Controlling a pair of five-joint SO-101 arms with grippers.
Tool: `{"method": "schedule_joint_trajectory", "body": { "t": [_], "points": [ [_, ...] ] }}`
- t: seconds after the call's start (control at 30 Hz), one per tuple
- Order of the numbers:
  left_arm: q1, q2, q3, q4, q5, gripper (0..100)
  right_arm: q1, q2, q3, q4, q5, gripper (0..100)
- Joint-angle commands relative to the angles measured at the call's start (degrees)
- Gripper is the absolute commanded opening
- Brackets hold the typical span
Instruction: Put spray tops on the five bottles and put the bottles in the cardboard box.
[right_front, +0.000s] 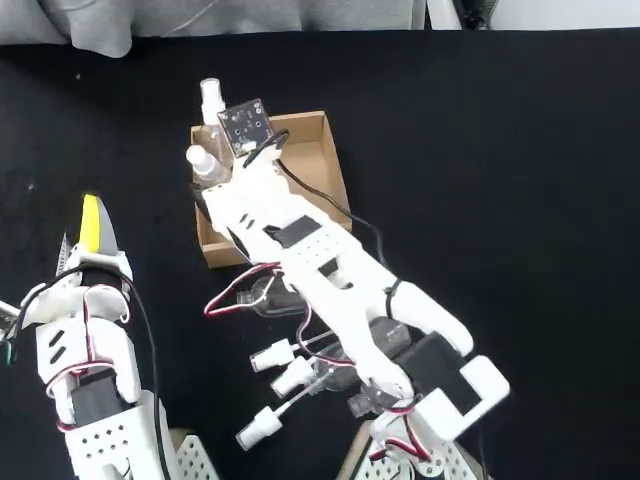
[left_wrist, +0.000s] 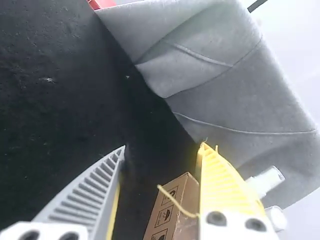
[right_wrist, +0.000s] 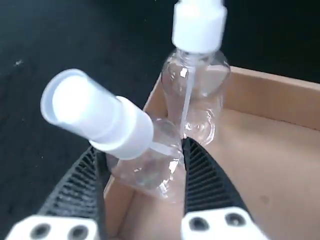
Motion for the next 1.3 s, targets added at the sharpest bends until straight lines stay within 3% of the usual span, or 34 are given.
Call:
{"method": "schedule_joint_trajectory", "body": {
  "t": [0.0, 0.5, 0.7, 1.1, 1.27],
  "points": [
    [-0.04, -0.53, 1.45, -1.41, 0.00, 21, 1.23, 0.22, -4.44, -1.93, -0.35, 2.5],
    [-0.04, -0.53, 1.45, -1.41, 0.00, 21, 1.49, 1.71, -4.62, -1.93, -0.35, 2.8],
    [-0.04, -0.53, 1.45, -1.41, 0.00, 21, 1.49, 1.71, -4.35, -1.85, -0.53, 16.2],
    [-0.04, -0.53, 1.45, -1.41, 0.00, 21, 1.58, 1.71, -4.44, -1.85, -2.37, 17.8],
    [-0.04, -0.53, 1.45, -1.41, 0.00, 21, 1.58, 1.71, -4.35, -1.67, -2.55, 28.8]
  ]
}}
